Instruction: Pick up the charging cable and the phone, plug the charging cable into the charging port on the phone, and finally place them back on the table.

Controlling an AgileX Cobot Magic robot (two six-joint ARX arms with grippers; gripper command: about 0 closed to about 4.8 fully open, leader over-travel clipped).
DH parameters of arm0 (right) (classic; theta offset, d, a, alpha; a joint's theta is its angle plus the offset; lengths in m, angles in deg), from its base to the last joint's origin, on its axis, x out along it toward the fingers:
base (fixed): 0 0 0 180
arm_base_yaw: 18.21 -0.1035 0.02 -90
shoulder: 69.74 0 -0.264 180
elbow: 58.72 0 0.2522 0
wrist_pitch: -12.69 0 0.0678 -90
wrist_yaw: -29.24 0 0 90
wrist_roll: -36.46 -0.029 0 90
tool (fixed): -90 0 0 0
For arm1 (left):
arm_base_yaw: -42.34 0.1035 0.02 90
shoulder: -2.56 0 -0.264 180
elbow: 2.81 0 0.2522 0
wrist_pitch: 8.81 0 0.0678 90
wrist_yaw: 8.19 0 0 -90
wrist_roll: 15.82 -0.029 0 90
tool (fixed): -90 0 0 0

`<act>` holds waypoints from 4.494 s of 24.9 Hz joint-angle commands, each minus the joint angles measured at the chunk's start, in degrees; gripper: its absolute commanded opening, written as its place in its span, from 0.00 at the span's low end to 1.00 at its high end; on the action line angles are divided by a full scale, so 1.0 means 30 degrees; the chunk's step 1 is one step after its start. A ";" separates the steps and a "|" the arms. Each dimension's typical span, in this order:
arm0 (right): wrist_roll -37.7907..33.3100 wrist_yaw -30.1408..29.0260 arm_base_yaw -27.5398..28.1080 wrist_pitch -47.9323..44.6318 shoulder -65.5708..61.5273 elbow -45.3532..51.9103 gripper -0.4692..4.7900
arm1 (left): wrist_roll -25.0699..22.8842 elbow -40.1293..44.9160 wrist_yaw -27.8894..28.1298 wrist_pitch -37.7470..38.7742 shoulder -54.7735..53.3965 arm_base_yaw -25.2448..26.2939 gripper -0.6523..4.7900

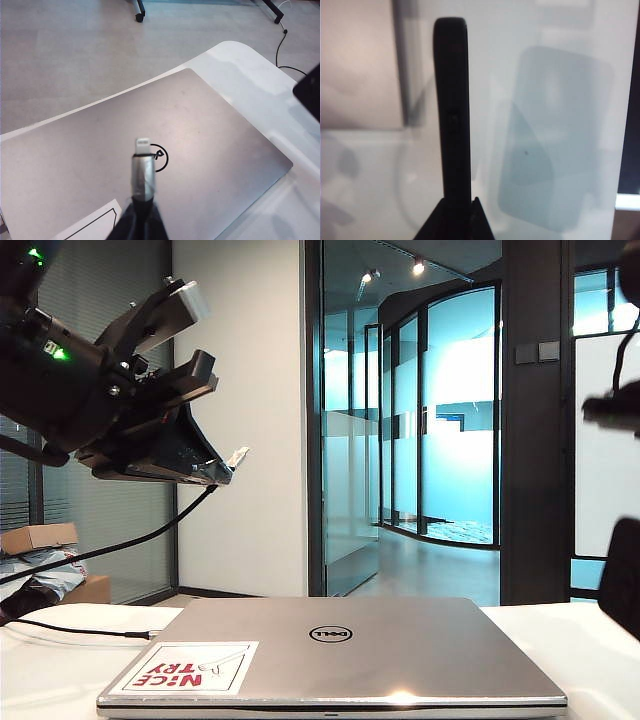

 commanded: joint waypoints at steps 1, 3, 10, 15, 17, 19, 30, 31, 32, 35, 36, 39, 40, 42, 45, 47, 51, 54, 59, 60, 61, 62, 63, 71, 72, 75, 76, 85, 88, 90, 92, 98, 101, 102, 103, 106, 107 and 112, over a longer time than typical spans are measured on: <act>0.0087 0.0219 -0.0364 -0.0029 -0.1137 -0.0153 0.08 | 0.0000 -0.0058 -0.0036 -0.0357 0.0051 0.0015 0.11; 0.0087 0.0233 -0.0364 -0.0007 -0.1668 -0.0153 0.08 | 0.0000 -0.0058 -0.0044 -0.0357 0.0051 0.0015 0.11; 0.0087 0.0430 -0.0357 -0.0452 -0.2805 -0.0146 0.08 | -0.0007 -0.0058 -0.0044 -0.0357 0.0051 0.0015 0.11; 0.0087 0.0437 -0.0357 -0.0503 -0.2900 -0.0131 0.08 | 0.0000 -0.0058 -0.0044 -0.0357 0.0051 0.0015 0.11; 0.0087 0.0444 -0.0357 -0.0510 -0.2900 -0.0131 0.08 | -0.0007 -0.0058 -0.0036 -0.0364 0.0051 0.0015 0.11; 0.0087 0.0437 -0.0357 -0.0517 -0.2900 -0.0131 0.08 | -0.0007 -0.0058 -0.0044 -0.0364 0.0051 0.0015 0.11; 0.0087 0.0430 -0.0357 -0.0452 -0.3942 -0.0131 0.08 | 0.0000 -0.0058 -0.0036 -0.0357 0.0051 0.0015 0.11; 0.0087 0.0430 -0.0357 -0.0444 -0.3978 -0.0131 0.08 | -0.0007 -0.0058 -0.0036 -0.0357 0.0051 0.0015 0.11; 0.0087 0.0437 -0.0357 -0.0423 -0.3978 -0.0131 0.11 | 0.0000 -0.0058 -0.0036 -0.0357 0.0051 0.0015 0.11; 0.0087 0.0423 -0.0357 -0.0335 -0.3978 -0.0131 0.32 | 0.0000 -0.0058 -0.0036 -0.0357 0.0051 0.0015 0.11; 0.0087 0.0423 -0.0357 -0.0328 -0.3978 -0.0131 0.35 | 0.0000 -0.0058 -0.0044 -0.0357 0.0051 0.0015 0.11; 0.0087 -0.0087 -0.0357 -0.0255 -0.4044 -0.0124 0.36 | 0.0000 -0.0058 -0.0044 -0.0357 0.0051 0.0015 0.11; 0.0087 -0.0080 -0.0357 -0.0204 -0.4080 -0.0124 0.36 | 0.0000 -0.0058 -0.0044 -0.0357 0.0051 0.0015 0.11; 0.0095 -0.0087 -0.0357 -0.0182 -0.4175 -0.0117 0.36 | 0.0000 -0.0058 -0.0036 -0.0357 0.0051 0.0015 0.11; 0.0095 -0.0138 -0.0357 -0.0219 -0.4371 -0.0087 0.36 | -0.0007 -0.0058 -0.0036 -0.0357 0.0051 0.0015 0.11; 0.0095 -0.0146 -0.0357 -0.0219 -0.4583 -0.0087 0.36 | 0.0000 -0.0058 -0.0036 -0.0357 0.0051 0.0015 0.11; 0.0095 -0.0153 -0.0357 -0.0262 -0.5646 -0.0080 0.35 | 0.0000 -0.0058 -0.0036 -0.0357 0.0051 0.0015 0.11; 0.0087 -0.0153 -0.0357 -0.0291 -0.6215 -0.0087 0.35 | 0.0000 -0.0058 -0.0044 -0.0357 0.0051 0.0015 0.11; 0.0087 -0.0262 -0.0357 -0.0204 -0.6353 -0.0357 0.08 | 0.0160 -0.0058 -0.0044 -0.0277 0.0051 -0.0153 0.11; 0.0087 -0.0510 -0.0357 -0.0131 -0.6331 -0.0481 0.08 | 0.0248 -0.0058 -0.0044 -0.0189 0.0051 -0.0328 0.11; 0.0087 -0.0750 -0.0357 -0.0058 -0.6324 -0.0641 0.08 | 0.0481 -0.0051 -0.0044 -0.0102 0.0051 -0.0517 0.11; 0.0087 -0.1304 -0.0357 0.0080 -0.6324 -0.0984 0.08 | 0.0969 -0.0044 -0.0051 0.0168 0.0044 -0.0889 0.11; 0.0087 -0.2055 -0.0357 0.0087 -0.6302 -0.1326 0.08 | 0.1384 -0.0036 -0.0051 0.0401 -0.0036 -0.1399 0.11; -0.0015 -0.6477 -0.0357 -0.2222 -0.6193 -0.1785 0.08 | 0.2295 0.0007 -0.0051 0.0685 -0.1173 -0.2776 0.11; -0.0175 -0.7512 -0.0357 -0.2965 -0.6200 -0.1778 0.08 | 0.2710 0.0015 -0.0058 0.0678 -0.1413 -0.2878 0.11; -0.1064 -0.9544 -0.0357 -0.5202 -0.6200 -0.1763 0.08 | 0.3162 0.0058 -0.0058 0.0736 -0.1464 -0.2922 0.11; -0.1224 -0.9952 -0.0357 -0.5850 -0.6200 -0.1756 0.08 | 0.3155 0.0058 -0.0058 0.0758 -0.1464 -0.2980 0.11; -0.5552 -1.3027 -0.0357 -1.2764 -0.6200 -0.0903 0.08 | 0.3162 0.0058 -0.0058 0.0838 -0.1464 -0.3905 0.11; -0.7592 -1.3763 -0.0357 -1.6313 -0.6200 0.0481 0.08 | 0.3220 0.0058 -0.0058 0.0838 -0.1464 -0.4036 0.11; -0.8772 -1.4127 -0.0357 -1.8520 -0.6200 0.1319 0.08 | 0.3228 0.0058 -0.0058 0.0838 -0.1464 -0.4036 0.11; -1.0346 -1.4171 -0.0386 -2.0975 -0.6200 0.2178 0.08 | 0.3417 0.0058 -0.0058 0.0838 -0.1464 -0.4036 0.11; -1.4411 -1.3967 -0.0758 -2.7838 -0.6258 0.4022 0.08 | 0.4430 0.0058 -0.0058 0.0787 -0.1472 -0.4044 0.11; -1.4571 -1.3916 -0.1253 -2.9033 -0.6368 0.4138 0.08 | 0.4430 0.0058 -0.0066 0.0794 -0.1479 -0.4044 0.11; -1.4571 -1.3923 -0.1443 -2.9434 -0.6455 0.4138 0.08 | 0.4430 0.0058 -0.0066 0.0794 -0.1479 -0.4044 0.11; -1.4571 -1.3930 -0.1668 -2.9929 -0.6579 0.4146 0.08 | 0.4437 0.0058 -0.0073 0.0787 -0.1479 -0.4044 0.11; -1.4586 -1.3894 -0.2361 -3.1183 -0.6980 0.4146 0.08 | 0.4634 0.0058 -0.0080 0.0634 -0.1486 -0.4044 0.11; -1.4586 -1.3850 -0.2521 -3.1423 -0.7133 0.4146 0.08 | 0.4889 0.0058 -0.0080 0.0619 -0.1523 -0.4044 0.11; -1.4586 -1.3850 -0.2761 -3.2487 -0.7949 0.4153 0.08 | 0.5719 0.0058 -0.0102 -0.0510 -0.2892 -0.4044 0.11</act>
